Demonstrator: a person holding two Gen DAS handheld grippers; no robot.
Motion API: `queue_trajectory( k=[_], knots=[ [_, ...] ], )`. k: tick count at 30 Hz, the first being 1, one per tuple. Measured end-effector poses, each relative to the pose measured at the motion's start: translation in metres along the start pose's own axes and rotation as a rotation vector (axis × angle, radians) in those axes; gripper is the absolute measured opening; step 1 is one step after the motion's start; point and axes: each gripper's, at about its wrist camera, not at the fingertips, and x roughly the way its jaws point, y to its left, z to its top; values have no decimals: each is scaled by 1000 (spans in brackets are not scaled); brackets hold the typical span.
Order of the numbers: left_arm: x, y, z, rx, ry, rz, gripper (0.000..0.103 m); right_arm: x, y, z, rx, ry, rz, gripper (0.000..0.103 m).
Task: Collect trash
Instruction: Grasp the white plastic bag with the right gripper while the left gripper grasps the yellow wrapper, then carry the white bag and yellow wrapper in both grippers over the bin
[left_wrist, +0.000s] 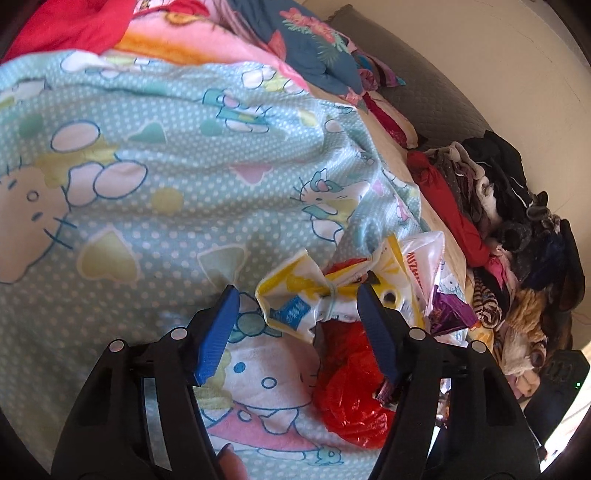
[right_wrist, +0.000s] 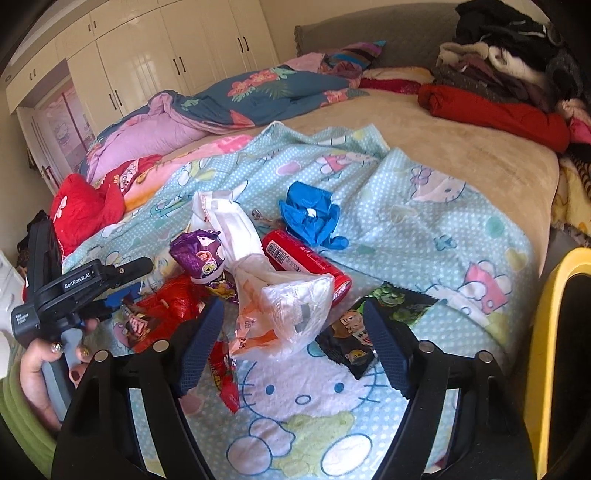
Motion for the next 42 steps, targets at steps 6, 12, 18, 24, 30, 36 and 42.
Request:
queue_trajectory(
  k=[6,12,18,24,30,36,42],
  knots=[
    [7,2,2,-17,1,-12,58,15,0,2,37,27,23,66],
    [15,5,6,-50,-3,-33,57,23,0,3,44,45,29,52],
    [14,2,4,-35,0,-33,32,18,-1,3,29,32,25,37],
    [6,-8,2,17,-4,-31,30,6,-4,4,31,-4,8,35],
    [-13,-19,9,52,-43,-55,29,-17,-7,10,40,-72,6,34],
    [-35,-42,16,105,-98,-77,29,-36,-1,16,-4,-139,-37,34],
    [-48,-64,16,136,-129,-111,27,-39,0,13,-51,-139,-144,34]
  ],
)
